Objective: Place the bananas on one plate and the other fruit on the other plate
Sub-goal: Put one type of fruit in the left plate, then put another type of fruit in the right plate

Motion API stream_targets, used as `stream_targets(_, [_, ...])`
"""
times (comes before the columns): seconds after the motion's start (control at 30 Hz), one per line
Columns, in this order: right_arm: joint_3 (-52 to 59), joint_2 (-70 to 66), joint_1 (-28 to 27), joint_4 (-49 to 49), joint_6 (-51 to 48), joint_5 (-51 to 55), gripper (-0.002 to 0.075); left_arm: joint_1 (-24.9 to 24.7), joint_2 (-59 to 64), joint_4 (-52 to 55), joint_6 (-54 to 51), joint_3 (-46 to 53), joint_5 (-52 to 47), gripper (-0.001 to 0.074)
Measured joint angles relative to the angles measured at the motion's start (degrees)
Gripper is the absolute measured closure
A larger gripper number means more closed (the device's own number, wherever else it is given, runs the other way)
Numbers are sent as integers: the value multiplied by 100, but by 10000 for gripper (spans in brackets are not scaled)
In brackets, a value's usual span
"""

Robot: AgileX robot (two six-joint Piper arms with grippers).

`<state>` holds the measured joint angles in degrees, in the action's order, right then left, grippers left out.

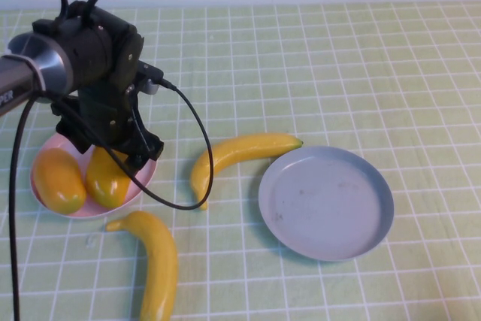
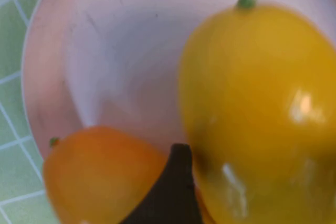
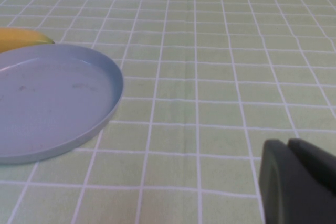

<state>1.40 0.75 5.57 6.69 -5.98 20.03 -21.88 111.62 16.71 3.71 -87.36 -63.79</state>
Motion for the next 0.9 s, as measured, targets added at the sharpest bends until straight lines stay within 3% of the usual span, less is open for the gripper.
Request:
stream_targets(0.2, [0,0,0,0,0,0,743,0,0,-85,19,-15,-123,78])
stream_targets(0.27, [0,0,0,0,0,0,743,0,-39,-141,28,-105,-231,111])
stream_targets(0.33, [0,0,0,0,0,0,743,0,-147,-168,28,-223,-286,193])
stream_targets(0.5, [0,0,0,0,0,0,743,0,-734,-188,42,-383,-344,601])
stream_targets(0.57, [0,0,0,0,0,0,743,0,-1071,-188,30,-324,-348,675])
stream_targets(0.7, [0,0,0,0,0,0,743,0,-2015,-421,30,278,27,720])
stream_targets(0.9, [0,0,0,0,0,0,743,0,-4026,-915,40,2123,1176,730])
